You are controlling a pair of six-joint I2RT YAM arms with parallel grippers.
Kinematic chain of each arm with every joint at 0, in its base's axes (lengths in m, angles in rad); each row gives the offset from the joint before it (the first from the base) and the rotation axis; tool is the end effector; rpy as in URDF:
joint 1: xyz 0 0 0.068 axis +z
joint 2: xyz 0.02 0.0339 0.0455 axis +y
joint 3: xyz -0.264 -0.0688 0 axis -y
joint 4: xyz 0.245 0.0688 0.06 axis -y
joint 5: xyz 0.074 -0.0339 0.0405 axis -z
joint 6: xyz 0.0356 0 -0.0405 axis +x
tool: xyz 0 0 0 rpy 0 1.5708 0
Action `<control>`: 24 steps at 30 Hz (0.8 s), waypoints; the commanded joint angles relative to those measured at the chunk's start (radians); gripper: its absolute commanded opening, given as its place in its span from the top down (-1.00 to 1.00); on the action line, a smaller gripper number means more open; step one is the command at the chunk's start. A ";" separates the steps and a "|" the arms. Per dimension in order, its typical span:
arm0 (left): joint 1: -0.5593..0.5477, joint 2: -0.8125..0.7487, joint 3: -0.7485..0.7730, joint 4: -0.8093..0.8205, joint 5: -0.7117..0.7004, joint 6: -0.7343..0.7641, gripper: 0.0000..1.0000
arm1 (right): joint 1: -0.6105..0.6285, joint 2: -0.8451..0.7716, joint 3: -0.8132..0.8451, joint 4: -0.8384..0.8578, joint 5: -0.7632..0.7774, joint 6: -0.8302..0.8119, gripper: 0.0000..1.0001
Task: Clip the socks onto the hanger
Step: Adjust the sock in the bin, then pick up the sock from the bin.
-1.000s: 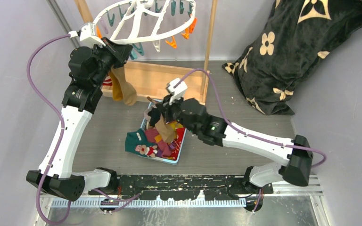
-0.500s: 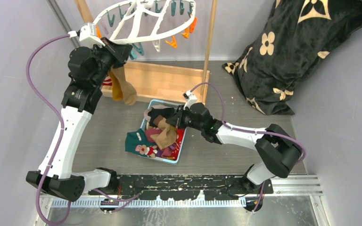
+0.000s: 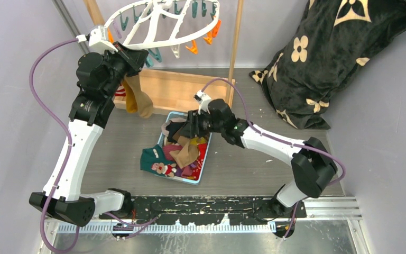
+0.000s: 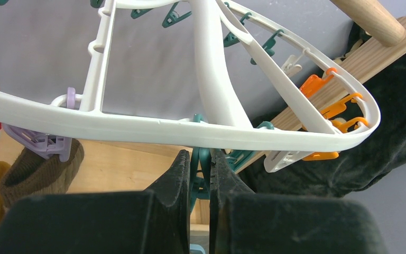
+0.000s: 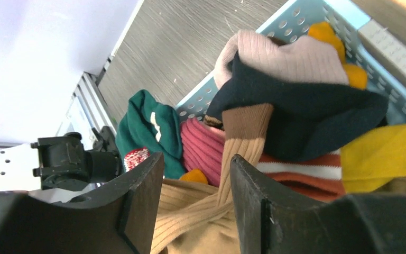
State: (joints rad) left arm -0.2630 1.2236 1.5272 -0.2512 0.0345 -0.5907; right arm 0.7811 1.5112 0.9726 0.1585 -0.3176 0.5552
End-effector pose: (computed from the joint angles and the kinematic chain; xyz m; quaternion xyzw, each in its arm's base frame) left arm 0.2464 -0.0676 0.4980 -0.0999 0.6811 -0.3111 0.6553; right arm 0.2375 0.2511 0.2629 -0.1803 0.8023 0.4458 0.3536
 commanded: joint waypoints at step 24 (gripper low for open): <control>0.004 -0.050 0.011 0.047 -0.004 0.005 1.00 | -0.121 0.273 0.358 -0.338 -0.314 -0.099 -0.11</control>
State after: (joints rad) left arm -0.2630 1.2179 1.5272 -0.2508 0.0341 -0.5919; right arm 0.6563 1.7676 1.2507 -0.2123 -0.5850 0.4263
